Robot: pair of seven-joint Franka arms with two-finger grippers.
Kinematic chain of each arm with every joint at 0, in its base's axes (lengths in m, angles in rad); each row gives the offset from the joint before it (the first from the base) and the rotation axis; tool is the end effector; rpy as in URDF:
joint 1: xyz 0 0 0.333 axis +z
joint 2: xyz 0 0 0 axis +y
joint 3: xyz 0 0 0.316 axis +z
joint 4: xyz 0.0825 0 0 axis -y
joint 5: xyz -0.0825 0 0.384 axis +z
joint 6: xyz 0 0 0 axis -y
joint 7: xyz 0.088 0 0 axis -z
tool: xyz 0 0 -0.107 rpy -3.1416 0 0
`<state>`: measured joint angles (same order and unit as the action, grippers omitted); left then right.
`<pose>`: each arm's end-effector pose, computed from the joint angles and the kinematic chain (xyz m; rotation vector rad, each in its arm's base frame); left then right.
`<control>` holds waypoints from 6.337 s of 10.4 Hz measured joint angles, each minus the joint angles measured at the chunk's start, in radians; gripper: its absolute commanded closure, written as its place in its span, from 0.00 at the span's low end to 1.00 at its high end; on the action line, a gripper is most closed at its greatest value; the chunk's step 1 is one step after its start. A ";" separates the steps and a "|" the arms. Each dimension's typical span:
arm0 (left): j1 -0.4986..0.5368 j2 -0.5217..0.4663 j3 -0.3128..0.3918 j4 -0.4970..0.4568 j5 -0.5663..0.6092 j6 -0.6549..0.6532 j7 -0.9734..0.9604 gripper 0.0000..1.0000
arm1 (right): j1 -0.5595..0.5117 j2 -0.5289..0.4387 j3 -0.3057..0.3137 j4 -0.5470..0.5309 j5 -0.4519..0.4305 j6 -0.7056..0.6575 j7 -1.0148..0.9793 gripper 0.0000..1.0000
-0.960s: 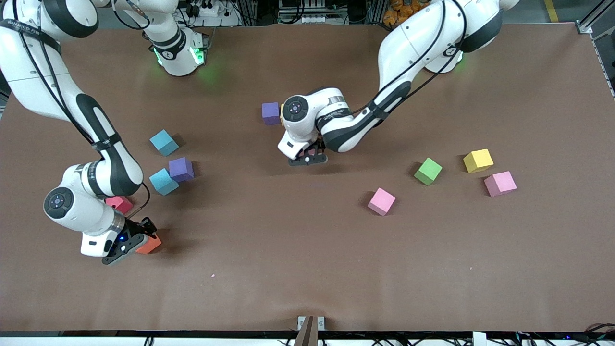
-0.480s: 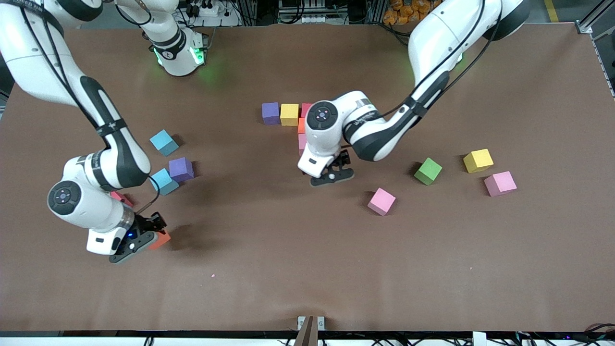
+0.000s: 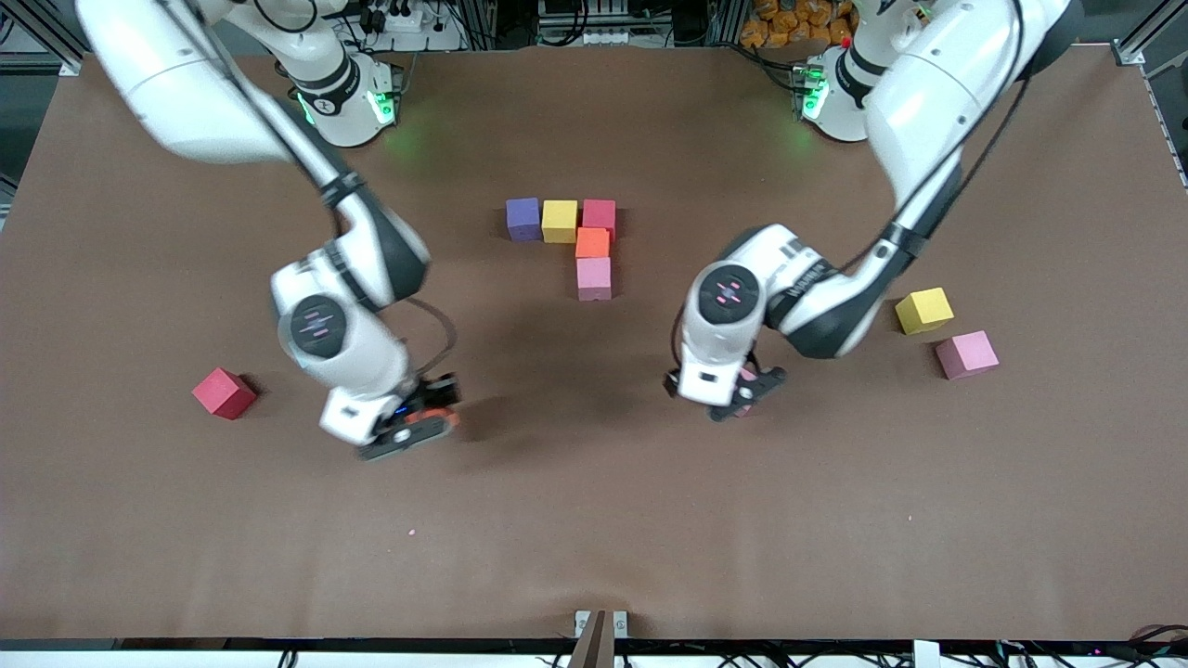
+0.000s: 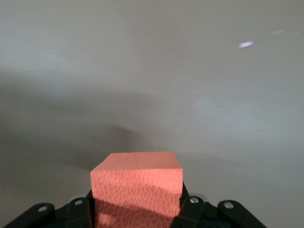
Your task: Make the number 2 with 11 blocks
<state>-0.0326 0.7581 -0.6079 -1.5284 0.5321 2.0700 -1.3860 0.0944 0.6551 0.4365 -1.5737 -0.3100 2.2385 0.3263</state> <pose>0.6118 -0.3372 0.2607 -2.9343 -0.8886 -0.0121 0.6342 0.3075 0.2908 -3.0653 -0.4605 -0.1076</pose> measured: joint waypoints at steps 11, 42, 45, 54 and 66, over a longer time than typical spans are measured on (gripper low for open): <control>0.091 0.055 -0.001 -0.049 -0.007 0.110 -0.234 0.00 | 0.257 -0.091 -0.061 -0.207 -0.005 -0.002 0.004 0.72; 0.092 0.071 -0.002 -0.018 -0.006 0.136 -0.402 0.69 | 0.231 -0.100 0.056 -0.489 -0.005 0.394 -0.886 0.76; 0.092 0.070 -0.002 -0.016 -0.006 0.136 -0.405 0.68 | 0.230 -0.100 0.059 -0.489 -0.005 0.393 -0.886 0.42; 0.060 0.070 -0.016 -0.012 -0.006 0.141 -0.540 0.69 | 0.188 -0.150 0.059 -0.476 -0.004 0.303 -0.860 0.00; -0.354 0.068 -0.019 0.082 -0.011 0.143 -1.132 0.69 | -0.344 -0.376 0.049 -0.473 -0.004 0.130 -0.919 0.00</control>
<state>-0.3862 0.8263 -0.6270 -1.4461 0.5214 2.2132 -2.5176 -0.2496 0.2796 0.4859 -2.0464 -0.3143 2.3684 -0.5931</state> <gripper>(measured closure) 0.427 0.000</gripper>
